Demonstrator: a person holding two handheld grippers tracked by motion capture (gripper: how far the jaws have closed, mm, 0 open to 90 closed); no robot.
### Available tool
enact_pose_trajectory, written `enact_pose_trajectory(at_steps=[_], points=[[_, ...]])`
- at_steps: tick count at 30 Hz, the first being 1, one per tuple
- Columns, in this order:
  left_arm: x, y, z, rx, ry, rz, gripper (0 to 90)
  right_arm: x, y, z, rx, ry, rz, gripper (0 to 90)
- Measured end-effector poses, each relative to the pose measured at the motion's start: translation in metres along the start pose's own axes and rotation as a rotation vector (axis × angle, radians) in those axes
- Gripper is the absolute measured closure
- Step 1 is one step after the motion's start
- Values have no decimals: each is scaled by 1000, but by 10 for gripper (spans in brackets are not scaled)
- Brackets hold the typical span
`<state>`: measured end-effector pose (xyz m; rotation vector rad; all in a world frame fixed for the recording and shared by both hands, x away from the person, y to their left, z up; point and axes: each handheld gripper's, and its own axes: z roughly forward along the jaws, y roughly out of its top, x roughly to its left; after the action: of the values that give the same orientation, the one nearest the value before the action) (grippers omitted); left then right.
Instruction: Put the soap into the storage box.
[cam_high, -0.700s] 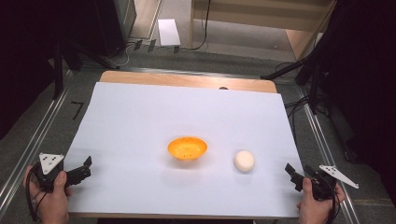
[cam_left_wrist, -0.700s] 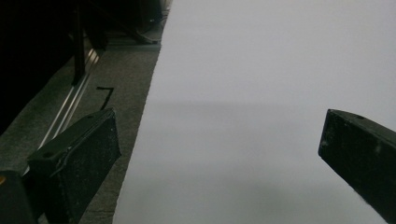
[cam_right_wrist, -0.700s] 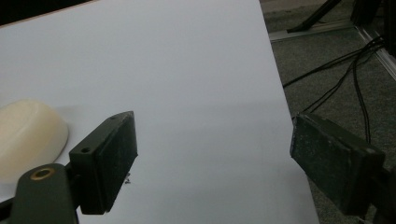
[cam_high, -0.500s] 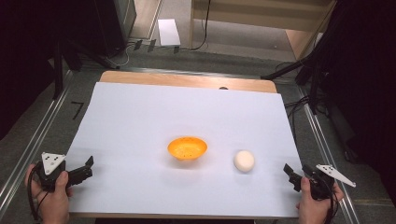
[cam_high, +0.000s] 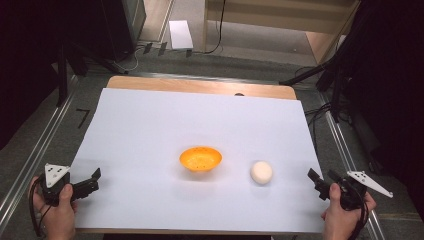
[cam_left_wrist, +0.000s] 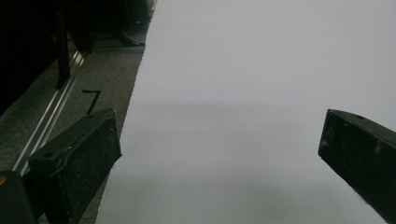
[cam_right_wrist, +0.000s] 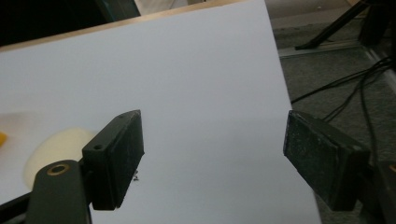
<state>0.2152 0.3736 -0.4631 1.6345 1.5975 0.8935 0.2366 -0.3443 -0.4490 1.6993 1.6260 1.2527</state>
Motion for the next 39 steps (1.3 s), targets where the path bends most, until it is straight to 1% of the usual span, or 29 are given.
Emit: enact_pose_trajectory(at_steps=[1,2,3,4,6,7,8,10,12,16,18,19,20,22,23,26,29,35,37,39], points=[[-1,0,0,-4,2,1,2,0,2,1,2,-13,-15,220],[0,0,0,-4,7,0,3,-1,3,3,-2,-17,-13,223],[0,0,-1,-8,21,-6,3,-2,4,5,-11,-1,-9,222],[-1,-1,-1,-14,29,-10,3,-2,4,7,-6,4,-6,222],[-1,-1,-1,-19,30,-9,2,-1,2,11,7,-11,-37,220],[-1,-1,-1,-18,25,-7,2,-2,0,13,9,-10,-48,219],[-1,-1,-2,-19,22,-2,3,-1,-3,15,13,-1,-42,214],[0,-1,-2,-22,17,-8,2,-2,-7,18,27,14,-47,180],[1,0,0,0,12,-23,3,-1,-7,22,55,23,-39,129],[2,2,2,18,15,-23,2,0,-3,25,68,66,-34,135],[1,2,2,21,14,-19,0,1,-1,26,70,72,-38,134],[1,2,2,21,20,-12,0,4,2,27,80,61,-45,134],[0,2,2,21,21,-11,0,6,3,27,83,73,-48,133],[0,2,2,21,20,-7,0,8,4,28,85,78,-54,133],[-1,2,3,25,20,2,0,14,5,28,92,88,-56,133],[-2,3,4,39,22,16,0,22,6,30,102,98,-70,134],[-3,2,4,40,27,28,0,29,7,31,109,122,-71,134],[-2,3,5,47,14,20,0,42,8,31,107,149,-85,134],[-2,3,5,43,9,18,0,47,7,32,115,156,-88,134],[-2,3,5,43,8,17,0,51,7,34,122,163,-103,134]])
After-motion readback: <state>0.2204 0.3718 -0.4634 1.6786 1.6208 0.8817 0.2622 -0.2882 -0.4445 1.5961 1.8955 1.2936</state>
